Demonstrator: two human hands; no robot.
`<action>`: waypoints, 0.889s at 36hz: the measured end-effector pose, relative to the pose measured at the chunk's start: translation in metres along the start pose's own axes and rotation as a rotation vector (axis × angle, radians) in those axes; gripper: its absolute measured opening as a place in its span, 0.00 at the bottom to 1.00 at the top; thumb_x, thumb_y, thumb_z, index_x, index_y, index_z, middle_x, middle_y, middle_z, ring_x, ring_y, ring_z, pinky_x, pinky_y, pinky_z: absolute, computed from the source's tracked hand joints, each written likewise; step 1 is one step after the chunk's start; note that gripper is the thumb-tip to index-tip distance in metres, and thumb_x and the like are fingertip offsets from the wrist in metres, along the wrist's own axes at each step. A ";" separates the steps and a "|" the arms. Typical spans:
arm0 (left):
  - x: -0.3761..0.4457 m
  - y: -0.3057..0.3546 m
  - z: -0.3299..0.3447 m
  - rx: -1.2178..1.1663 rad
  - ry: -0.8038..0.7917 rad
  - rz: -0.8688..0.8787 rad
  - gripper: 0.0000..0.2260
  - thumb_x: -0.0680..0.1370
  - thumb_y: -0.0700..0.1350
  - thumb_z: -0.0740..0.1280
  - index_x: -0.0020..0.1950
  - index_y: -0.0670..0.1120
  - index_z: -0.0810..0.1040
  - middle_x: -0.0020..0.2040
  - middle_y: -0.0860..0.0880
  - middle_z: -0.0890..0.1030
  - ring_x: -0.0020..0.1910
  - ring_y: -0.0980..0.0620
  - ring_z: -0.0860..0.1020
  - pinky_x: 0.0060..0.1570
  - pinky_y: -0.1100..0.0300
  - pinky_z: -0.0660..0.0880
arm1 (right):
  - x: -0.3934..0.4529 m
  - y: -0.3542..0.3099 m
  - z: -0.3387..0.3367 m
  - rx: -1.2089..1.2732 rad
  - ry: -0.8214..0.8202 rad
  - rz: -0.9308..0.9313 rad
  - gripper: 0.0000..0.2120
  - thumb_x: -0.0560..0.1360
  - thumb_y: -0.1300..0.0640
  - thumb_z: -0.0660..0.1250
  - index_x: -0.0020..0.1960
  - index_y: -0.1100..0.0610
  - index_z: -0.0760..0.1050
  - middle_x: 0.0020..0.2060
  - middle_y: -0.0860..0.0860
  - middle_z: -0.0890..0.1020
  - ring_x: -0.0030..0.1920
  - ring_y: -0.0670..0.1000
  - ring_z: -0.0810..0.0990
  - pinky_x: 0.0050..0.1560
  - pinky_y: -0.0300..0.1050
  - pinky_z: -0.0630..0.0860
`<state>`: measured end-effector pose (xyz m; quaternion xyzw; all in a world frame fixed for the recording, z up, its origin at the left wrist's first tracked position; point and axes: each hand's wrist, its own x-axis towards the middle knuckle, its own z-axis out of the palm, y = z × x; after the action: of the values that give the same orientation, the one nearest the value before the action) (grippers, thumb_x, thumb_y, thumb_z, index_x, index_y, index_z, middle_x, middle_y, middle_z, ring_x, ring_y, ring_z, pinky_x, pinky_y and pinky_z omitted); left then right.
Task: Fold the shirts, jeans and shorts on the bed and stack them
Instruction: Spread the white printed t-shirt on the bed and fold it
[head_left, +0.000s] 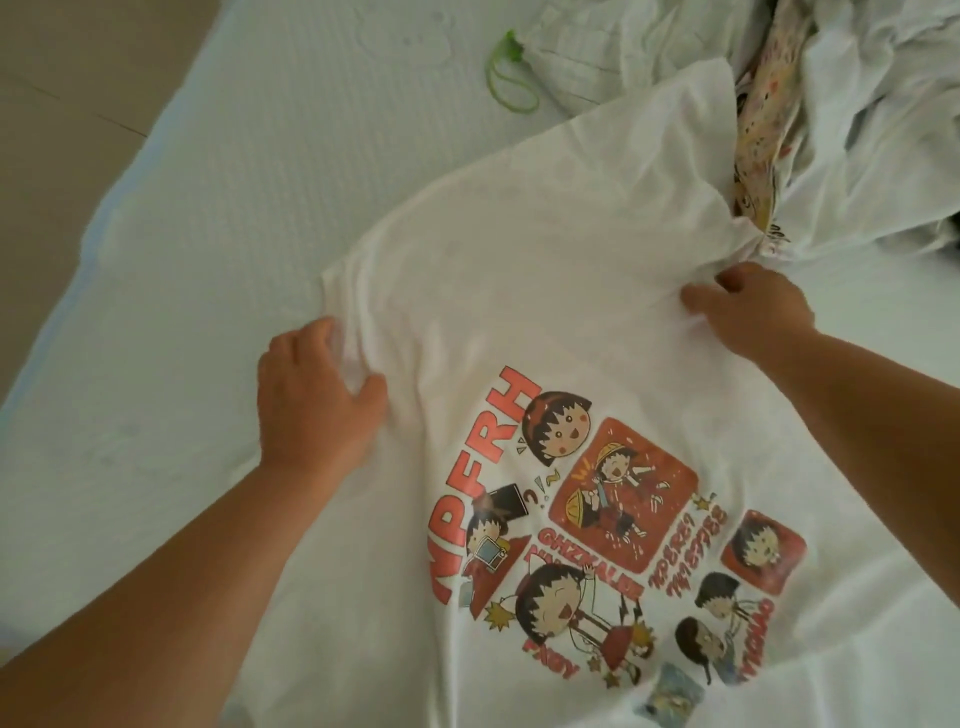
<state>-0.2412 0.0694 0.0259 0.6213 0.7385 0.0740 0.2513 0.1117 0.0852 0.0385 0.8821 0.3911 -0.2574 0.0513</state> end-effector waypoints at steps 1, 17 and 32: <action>-0.001 -0.001 -0.001 -0.027 -0.005 -0.040 0.24 0.70 0.46 0.71 0.64 0.40 0.71 0.58 0.40 0.74 0.58 0.39 0.70 0.58 0.51 0.65 | 0.001 0.000 -0.002 0.005 -0.019 -0.007 0.13 0.74 0.46 0.65 0.51 0.55 0.75 0.53 0.59 0.78 0.55 0.62 0.75 0.60 0.57 0.70; -0.081 -0.089 -0.042 0.058 -0.041 -0.412 0.25 0.69 0.57 0.69 0.60 0.45 0.72 0.54 0.44 0.78 0.55 0.41 0.76 0.51 0.51 0.71 | -0.110 -0.080 0.053 0.037 -0.023 -0.639 0.18 0.75 0.54 0.65 0.64 0.55 0.70 0.64 0.53 0.68 0.51 0.51 0.74 0.54 0.47 0.72; -0.153 -0.137 -0.027 -0.372 0.065 -0.477 0.13 0.78 0.49 0.63 0.34 0.49 0.70 0.29 0.55 0.72 0.29 0.60 0.69 0.28 0.71 0.65 | -0.146 -0.213 0.120 -0.439 -0.098 -0.870 0.17 0.73 0.56 0.59 0.61 0.45 0.67 0.43 0.53 0.77 0.42 0.57 0.75 0.42 0.45 0.65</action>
<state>-0.3590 -0.1014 0.0338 0.3709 0.8449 0.1668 0.3474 -0.1730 0.1001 0.0311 0.5921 0.7655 -0.2077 0.1421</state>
